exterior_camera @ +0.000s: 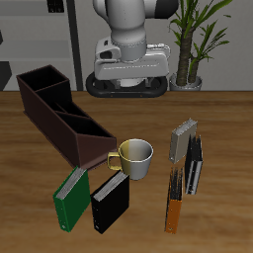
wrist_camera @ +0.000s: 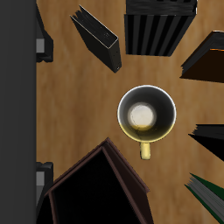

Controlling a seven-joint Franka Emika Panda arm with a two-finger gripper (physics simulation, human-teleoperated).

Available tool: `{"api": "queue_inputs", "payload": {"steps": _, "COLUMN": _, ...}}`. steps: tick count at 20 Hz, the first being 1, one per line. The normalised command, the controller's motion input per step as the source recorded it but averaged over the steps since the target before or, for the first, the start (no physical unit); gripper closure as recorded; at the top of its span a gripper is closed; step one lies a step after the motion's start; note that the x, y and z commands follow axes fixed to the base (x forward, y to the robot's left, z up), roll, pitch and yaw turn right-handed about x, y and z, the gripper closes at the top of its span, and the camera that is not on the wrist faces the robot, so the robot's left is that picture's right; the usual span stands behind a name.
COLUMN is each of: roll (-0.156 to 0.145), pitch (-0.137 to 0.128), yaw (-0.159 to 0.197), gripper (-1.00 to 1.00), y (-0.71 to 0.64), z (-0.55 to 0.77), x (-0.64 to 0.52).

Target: Place the orange book into the right desk caddy's back compartment

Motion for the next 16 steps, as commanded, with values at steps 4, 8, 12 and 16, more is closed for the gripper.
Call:
{"api": "queue_inputs", "payload": {"steps": 4, "roll": 0.003, "pitch": -0.004, "yaw": 0.002, "gripper": -1.0, "y": 0.11, "z": -0.04, "x": 0.02}}
{"api": "queue_inputs", "payload": {"steps": 8, "roll": 0.016, "pitch": -0.012, "yaw": -0.01, "gripper": -1.0, "y": 0.34, "z": -0.01, "x": 0.19}}
{"api": "queue_inputs", "payload": {"steps": 12, "roll": -0.018, "pitch": -0.04, "yaw": -0.059, "gripper": -1.0, "y": 0.48, "z": 0.1, "x": 0.22}}
{"api": "queue_inputs", "payload": {"steps": 16, "roll": 0.01, "pitch": -0.08, "yaw": 0.021, "gripper": -1.0, "y": 0.61, "z": 0.24, "x": 0.31}}
